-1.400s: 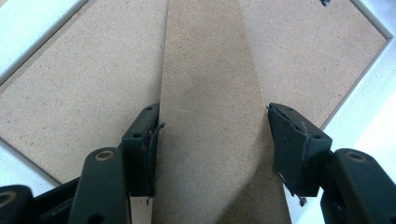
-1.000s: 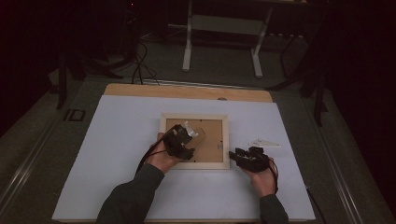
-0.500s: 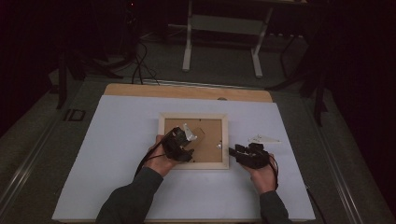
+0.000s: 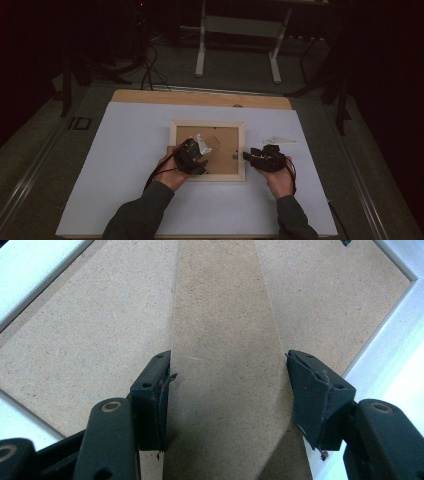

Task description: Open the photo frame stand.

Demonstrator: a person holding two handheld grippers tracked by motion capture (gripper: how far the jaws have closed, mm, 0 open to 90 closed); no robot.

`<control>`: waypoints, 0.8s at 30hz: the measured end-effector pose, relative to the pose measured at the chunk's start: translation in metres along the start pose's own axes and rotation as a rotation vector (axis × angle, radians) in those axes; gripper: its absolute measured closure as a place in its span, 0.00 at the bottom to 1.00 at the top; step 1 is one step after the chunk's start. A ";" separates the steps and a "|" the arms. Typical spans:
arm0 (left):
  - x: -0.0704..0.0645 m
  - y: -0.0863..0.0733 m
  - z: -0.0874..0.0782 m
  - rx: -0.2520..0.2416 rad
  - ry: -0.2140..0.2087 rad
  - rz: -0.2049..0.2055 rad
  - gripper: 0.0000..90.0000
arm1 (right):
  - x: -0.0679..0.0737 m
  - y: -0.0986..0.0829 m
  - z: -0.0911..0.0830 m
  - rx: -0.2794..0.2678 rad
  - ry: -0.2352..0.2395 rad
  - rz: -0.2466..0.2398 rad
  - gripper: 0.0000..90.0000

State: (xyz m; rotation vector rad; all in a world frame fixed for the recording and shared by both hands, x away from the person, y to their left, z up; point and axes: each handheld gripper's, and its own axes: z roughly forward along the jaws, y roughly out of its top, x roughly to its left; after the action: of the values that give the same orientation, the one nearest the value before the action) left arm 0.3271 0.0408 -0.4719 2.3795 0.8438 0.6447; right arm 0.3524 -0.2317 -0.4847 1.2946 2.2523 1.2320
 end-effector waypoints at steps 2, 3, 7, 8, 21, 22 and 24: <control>-0.001 0.000 0.000 -0.005 0.007 0.006 0.45 | 0.000 0.004 0.001 0.005 -0.001 -0.005 0.62; -0.001 -0.001 -0.001 -0.007 0.009 0.006 0.45 | 0.000 0.007 0.002 0.011 0.001 -0.006 0.61; -0.002 -0.001 -0.001 -0.011 0.013 0.011 0.45 | -0.002 0.016 0.007 0.029 0.004 -0.011 0.61; -0.002 -0.001 -0.001 -0.011 0.014 0.012 0.45 | -0.002 0.016 0.007 0.029 0.004 -0.011 0.61; -0.007 -0.003 -0.004 -0.037 0.041 0.039 0.45 | -0.010 0.029 0.015 0.061 0.049 0.027 0.61; -0.007 -0.003 -0.004 -0.038 0.042 0.040 0.45 | -0.011 0.029 0.016 0.061 0.055 0.029 0.61; -0.007 -0.004 -0.004 -0.040 0.046 0.043 0.45 | -0.012 0.030 0.017 0.065 0.064 0.029 0.61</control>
State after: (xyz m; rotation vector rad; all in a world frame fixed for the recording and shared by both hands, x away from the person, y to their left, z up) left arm 0.3181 0.0397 -0.4731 2.3604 0.7939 0.7288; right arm 0.3863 -0.2247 -0.4730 1.3336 2.3444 1.2371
